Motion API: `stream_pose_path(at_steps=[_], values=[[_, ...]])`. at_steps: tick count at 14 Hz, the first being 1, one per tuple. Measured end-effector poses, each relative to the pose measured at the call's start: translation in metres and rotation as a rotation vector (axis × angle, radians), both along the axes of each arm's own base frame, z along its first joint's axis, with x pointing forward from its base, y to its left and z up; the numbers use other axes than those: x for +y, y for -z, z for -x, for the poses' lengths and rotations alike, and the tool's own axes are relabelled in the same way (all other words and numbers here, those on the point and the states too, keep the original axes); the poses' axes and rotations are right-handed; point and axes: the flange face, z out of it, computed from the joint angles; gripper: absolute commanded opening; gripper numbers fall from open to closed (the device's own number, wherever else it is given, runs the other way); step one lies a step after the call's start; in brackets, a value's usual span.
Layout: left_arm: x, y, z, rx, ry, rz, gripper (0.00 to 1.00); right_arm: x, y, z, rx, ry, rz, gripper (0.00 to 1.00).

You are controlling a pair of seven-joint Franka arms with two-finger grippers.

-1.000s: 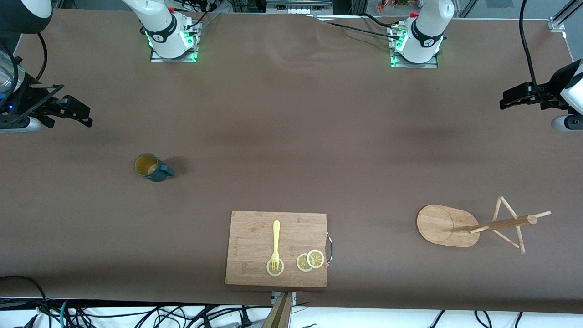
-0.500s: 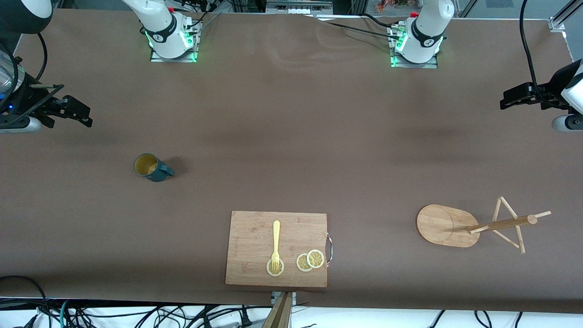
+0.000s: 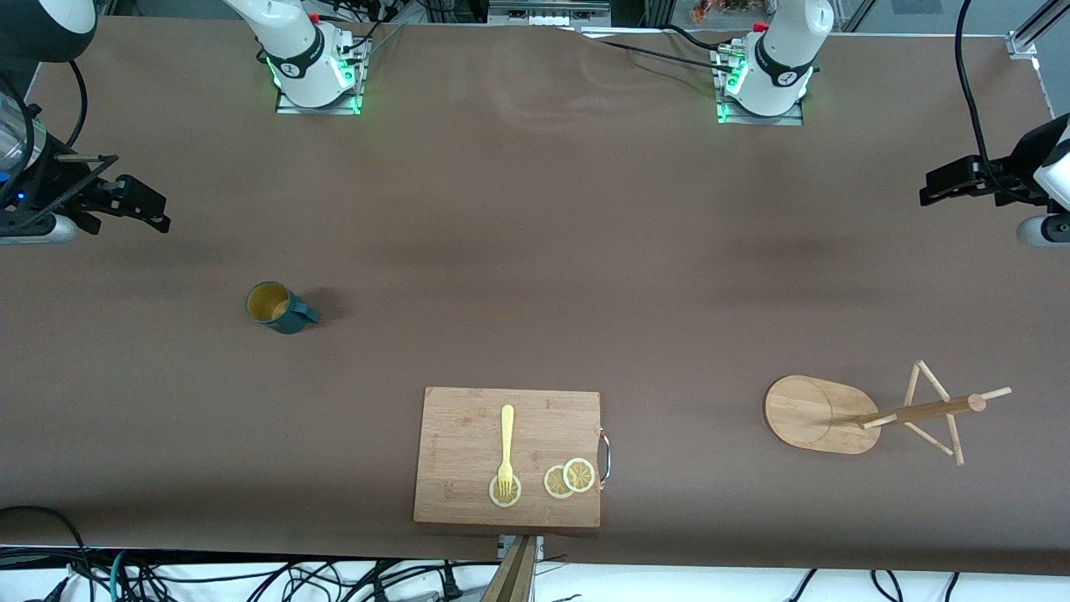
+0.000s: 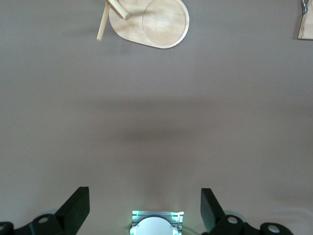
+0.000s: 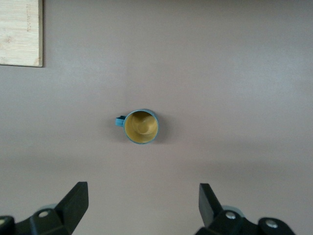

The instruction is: Pass cup and hang on rack

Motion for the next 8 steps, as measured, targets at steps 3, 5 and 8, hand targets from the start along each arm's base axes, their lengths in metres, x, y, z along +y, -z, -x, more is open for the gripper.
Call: stream_pose_path(at_steps=[3,5,8], values=[[0.0003,-0.0048,-0.0075,-0.032,0.000,0.000,1.00,-0.0001,0.0030,0.0021,0.024,0.000,0.000,1.00],[-0.0002,-0.0065,-0.0099,-0.049,0.001,0.000,1.00,-0.0003,0.0053,0.0046,0.048,-0.001,-0.001,1.00],[-0.0061,-0.0076,-0.0105,-0.056,0.011,0.001,1.00,0.0007,0.0063,0.0059,0.060,-0.008,-0.001,1.00]])
